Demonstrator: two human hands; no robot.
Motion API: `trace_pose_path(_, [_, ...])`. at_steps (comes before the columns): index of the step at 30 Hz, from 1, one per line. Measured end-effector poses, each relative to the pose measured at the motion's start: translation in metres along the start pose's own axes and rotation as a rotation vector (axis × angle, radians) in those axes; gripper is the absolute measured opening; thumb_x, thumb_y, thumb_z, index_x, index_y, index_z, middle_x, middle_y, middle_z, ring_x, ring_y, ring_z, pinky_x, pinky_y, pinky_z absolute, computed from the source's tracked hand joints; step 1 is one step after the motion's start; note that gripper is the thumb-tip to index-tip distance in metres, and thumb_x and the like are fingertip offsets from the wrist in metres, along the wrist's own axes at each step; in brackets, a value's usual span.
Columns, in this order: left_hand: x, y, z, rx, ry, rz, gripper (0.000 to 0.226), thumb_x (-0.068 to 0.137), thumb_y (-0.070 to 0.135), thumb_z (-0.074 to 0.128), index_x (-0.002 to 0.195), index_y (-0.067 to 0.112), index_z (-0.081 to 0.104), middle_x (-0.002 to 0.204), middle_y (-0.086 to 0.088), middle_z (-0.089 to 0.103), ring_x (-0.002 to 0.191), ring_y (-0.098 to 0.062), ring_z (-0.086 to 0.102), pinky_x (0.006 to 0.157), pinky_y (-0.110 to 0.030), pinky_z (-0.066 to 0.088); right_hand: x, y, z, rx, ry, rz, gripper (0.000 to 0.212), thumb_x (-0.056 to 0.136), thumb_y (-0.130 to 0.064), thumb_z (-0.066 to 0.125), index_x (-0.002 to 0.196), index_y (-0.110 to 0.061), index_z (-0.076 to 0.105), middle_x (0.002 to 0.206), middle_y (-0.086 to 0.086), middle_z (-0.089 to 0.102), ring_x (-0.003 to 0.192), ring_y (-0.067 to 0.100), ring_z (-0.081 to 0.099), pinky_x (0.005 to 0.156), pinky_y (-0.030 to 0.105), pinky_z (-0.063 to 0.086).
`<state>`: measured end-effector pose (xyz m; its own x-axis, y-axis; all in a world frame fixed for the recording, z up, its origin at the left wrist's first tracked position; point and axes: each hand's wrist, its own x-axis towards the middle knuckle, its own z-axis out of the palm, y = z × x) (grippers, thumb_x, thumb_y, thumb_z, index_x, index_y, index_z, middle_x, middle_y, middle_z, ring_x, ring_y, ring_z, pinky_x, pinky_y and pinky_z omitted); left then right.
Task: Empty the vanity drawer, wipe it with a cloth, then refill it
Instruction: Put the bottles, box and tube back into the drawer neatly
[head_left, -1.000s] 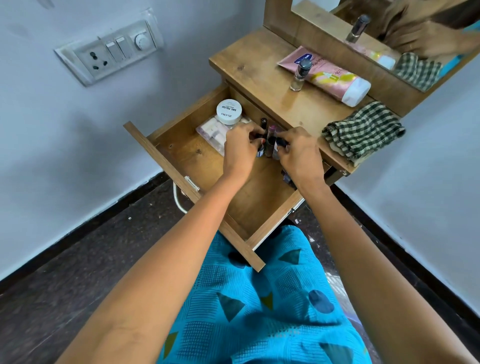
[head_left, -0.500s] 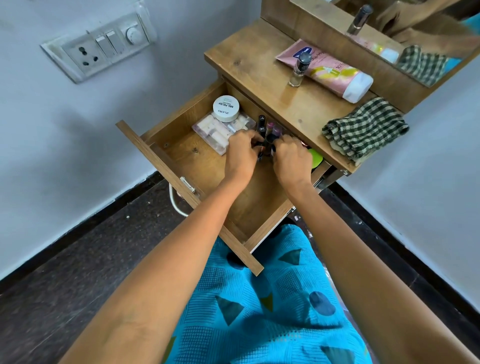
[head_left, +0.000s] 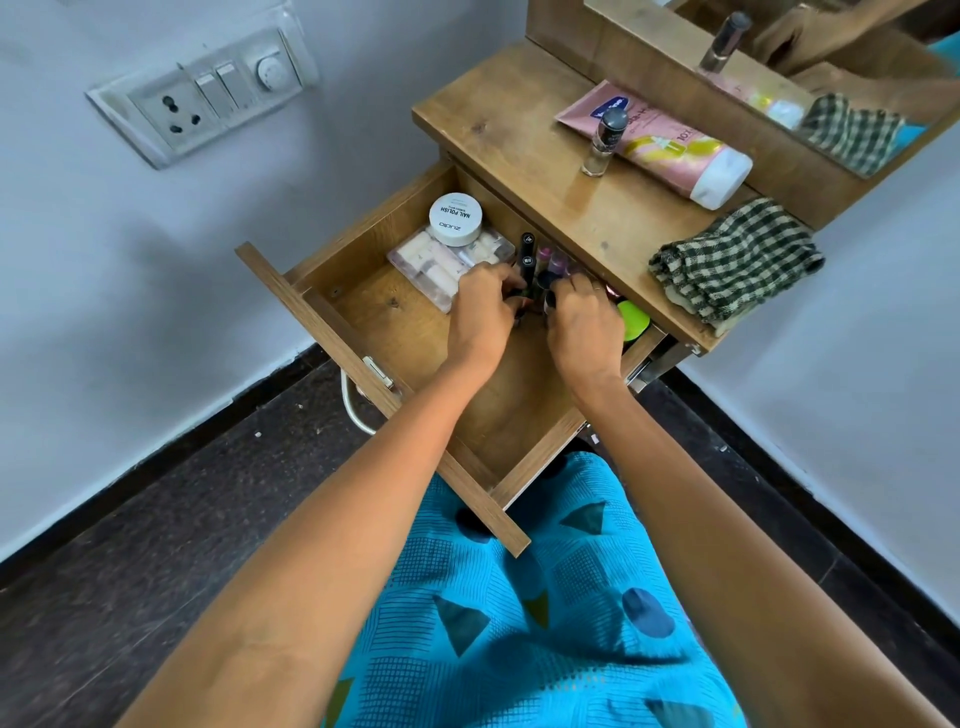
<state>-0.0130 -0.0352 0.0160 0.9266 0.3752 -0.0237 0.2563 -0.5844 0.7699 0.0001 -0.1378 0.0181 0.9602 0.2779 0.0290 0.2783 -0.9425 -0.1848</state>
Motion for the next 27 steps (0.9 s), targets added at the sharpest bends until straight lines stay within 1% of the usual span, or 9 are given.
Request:
trace_pose_path(3, [0.005, -0.005, -0.005, -0.019, 0.013, -0.003, 0.021, 0.079, -0.003, 0.062, 0.097, 0.007, 0.070, 0.100, -0.008, 0.070, 0.093, -0.018, 0.065, 0.087, -0.026, 0.050, -0.001, 0.001, 0.003, -0.017, 0.008, 0.014, 0.031, 0.084, -0.002, 0.058, 0.114, -0.002, 0.055, 0.119, 0.014, 0.058, 0.110, 0.029, 0.054, 0.086, 0.038, 0.047])
trace_pose_path(8, [0.014, -0.009, -0.015, -0.024, 0.044, -0.048, 0.018, 0.082, -0.002, 0.061, 0.098, 0.003, 0.068, 0.099, -0.010, 0.069, 0.090, -0.015, 0.064, 0.077, -0.015, 0.045, 0.001, 0.000, 0.009, -0.034, 0.027, 0.019, 0.031, 0.081, 0.004, 0.060, 0.112, -0.001, 0.056, 0.117, 0.015, 0.060, 0.109, 0.029, 0.054, 0.081, 0.037, 0.049])
trace_pose_path(11, [0.023, -0.011, -0.015, -0.014, 0.048, -0.066, 0.018, 0.082, -0.003, 0.061, 0.098, 0.002, 0.067, 0.099, -0.009, 0.068, 0.083, -0.007, 0.057, 0.071, -0.006, 0.038, 0.002, 0.000, 0.011, -0.019, 0.014, 0.018, 0.032, 0.082, 0.005, 0.057, 0.113, -0.001, 0.055, 0.119, 0.015, 0.058, 0.108, 0.030, 0.055, 0.078, 0.038, 0.050])
trace_pose_path(13, [0.029, -0.010, -0.014, -0.018, 0.060, -0.064, 0.018, 0.082, -0.003, 0.060, 0.097, 0.002, 0.067, 0.100, -0.011, 0.068, 0.084, -0.010, 0.059, 0.070, -0.008, 0.039, 0.003, 0.000, 0.010, 0.002, 0.014, 0.025, 0.033, 0.085, 0.002, 0.056, 0.117, -0.002, 0.054, 0.123, 0.014, 0.056, 0.106, 0.031, 0.056, 0.081, 0.038, 0.049])
trace_pose_path(15, [0.035, -0.008, -0.012, -0.024, 0.064, -0.063, 0.018, 0.082, -0.003, 0.060, 0.097, 0.002, 0.067, 0.101, -0.011, 0.068, 0.092, -0.017, 0.062, 0.072, -0.013, 0.042, 0.002, 0.000, 0.010, 0.025, 0.016, 0.030, 0.035, 0.085, 0.001, 0.057, 0.119, -0.002, 0.054, 0.127, 0.015, 0.053, 0.107, 0.032, 0.057, 0.086, 0.039, 0.048])
trace_pose_path(17, [0.040, -0.007, -0.009, -0.026, 0.061, -0.052, 0.018, 0.081, -0.004, 0.060, 0.097, 0.002, 0.067, 0.100, -0.011, 0.068, 0.094, -0.018, 0.062, 0.073, -0.014, 0.042, 0.000, -0.001, 0.011, 0.032, 0.039, 0.021, 0.034, 0.082, 0.001, 0.059, 0.117, 0.000, 0.057, 0.126, 0.018, 0.053, 0.106, 0.034, 0.058, 0.088, 0.041, 0.048])
trace_pose_path(19, [0.043, -0.007, -0.007, -0.021, 0.059, -0.034, 0.018, 0.080, -0.005, 0.060, 0.095, 0.002, 0.067, 0.099, -0.010, 0.068, 0.093, -0.019, 0.063, 0.074, -0.016, 0.044, 0.000, -0.002, 0.013, 0.029, 0.066, 0.020, 0.032, 0.078, 0.003, 0.063, 0.110, 0.002, 0.061, 0.119, 0.020, 0.058, 0.100, 0.035, 0.061, 0.084, 0.041, 0.050])
trace_pose_path(22, [0.045, -0.008, -0.002, -0.001, 0.048, -0.034, 0.020, 0.079, -0.007, 0.060, 0.096, 0.003, 0.068, 0.099, -0.011, 0.068, 0.093, -0.021, 0.063, 0.077, -0.021, 0.047, 0.001, -0.002, 0.017, 0.020, 0.127, 0.023, 0.028, 0.069, 0.009, 0.068, 0.097, 0.004, 0.065, 0.103, 0.020, 0.065, 0.086, 0.035, 0.065, 0.070, 0.039, 0.054])
trace_pose_path(27, [0.045, -0.009, -0.001, 0.002, 0.036, -0.029, 0.027, 0.079, -0.010, 0.056, 0.100, 0.003, 0.067, 0.104, -0.013, 0.068, 0.098, -0.023, 0.063, 0.087, -0.029, 0.051, 0.000, -0.001, 0.019, -0.033, 0.120, 0.013, 0.032, 0.058, 0.007, 0.077, 0.087, -0.002, 0.067, 0.087, 0.014, 0.068, 0.079, 0.030, 0.065, 0.060, 0.032, 0.053])
